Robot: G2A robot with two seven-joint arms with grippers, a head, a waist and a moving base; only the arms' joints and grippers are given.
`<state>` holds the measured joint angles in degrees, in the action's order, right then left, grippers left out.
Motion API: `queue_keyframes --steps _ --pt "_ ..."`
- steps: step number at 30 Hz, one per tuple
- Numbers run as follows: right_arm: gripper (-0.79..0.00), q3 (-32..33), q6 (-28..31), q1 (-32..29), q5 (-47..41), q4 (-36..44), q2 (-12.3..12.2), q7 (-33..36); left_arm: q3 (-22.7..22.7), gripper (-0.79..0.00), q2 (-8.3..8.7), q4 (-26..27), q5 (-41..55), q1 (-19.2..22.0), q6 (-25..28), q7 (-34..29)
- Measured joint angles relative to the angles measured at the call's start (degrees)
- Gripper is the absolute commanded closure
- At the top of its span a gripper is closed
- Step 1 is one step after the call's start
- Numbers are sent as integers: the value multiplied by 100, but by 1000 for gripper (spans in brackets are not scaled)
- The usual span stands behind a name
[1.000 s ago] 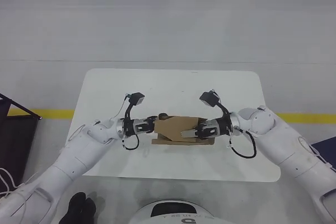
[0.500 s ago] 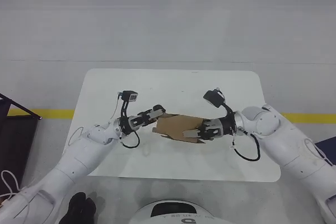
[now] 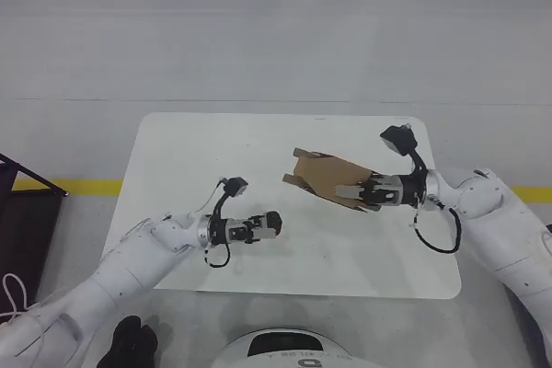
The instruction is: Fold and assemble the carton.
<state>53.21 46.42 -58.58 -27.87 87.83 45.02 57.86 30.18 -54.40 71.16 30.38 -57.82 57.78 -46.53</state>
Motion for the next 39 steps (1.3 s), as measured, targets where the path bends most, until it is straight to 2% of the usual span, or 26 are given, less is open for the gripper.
queue_keyframes --steps 1,4,9,13,19,23,31,39 --pt "0 -50 -43 10 47 66 19 34 -145 0 38 30 -80 75 16 16" --pt "0 -202 -111 69 108 201 87 72 -405 0 100 52 -35 264 23 25" --pt "0 -474 -153 171 129 415 199 156 -550 0 105 6 269 470 22 25" --pt "0 -655 -202 258 216 492 264 203 -620 0 21 -169 436 553 22 25" --pt "0 -756 -200 322 279 414 312 201 -819 0 -156 -135 867 592 22 24" --pt "0 -695 -123 363 147 238 322 124 -965 0 -195 -247 825 686 22 24" --pt "0 -670 -160 331 220 317 307 161 -1009 0 -218 -212 1145 735 22 24" --pt "0 -872 -301 336 251 312 390 301 -798 0 -251 -142 1839 629 22 24"
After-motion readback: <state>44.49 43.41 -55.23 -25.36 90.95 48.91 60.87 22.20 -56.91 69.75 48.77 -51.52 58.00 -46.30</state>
